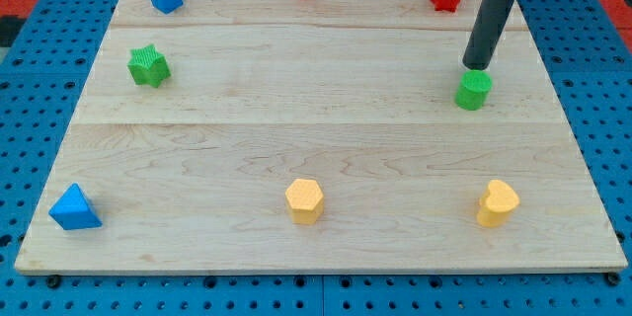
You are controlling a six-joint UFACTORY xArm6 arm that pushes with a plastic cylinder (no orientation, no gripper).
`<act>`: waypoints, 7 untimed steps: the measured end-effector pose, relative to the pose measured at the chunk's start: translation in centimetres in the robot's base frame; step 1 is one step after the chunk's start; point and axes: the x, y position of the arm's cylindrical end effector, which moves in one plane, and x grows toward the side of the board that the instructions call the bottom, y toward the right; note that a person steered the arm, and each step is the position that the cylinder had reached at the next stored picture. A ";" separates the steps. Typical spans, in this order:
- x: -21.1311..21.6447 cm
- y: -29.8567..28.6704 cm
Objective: Move the green circle vertically above the blue triangle
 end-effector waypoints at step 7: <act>2.3 0.7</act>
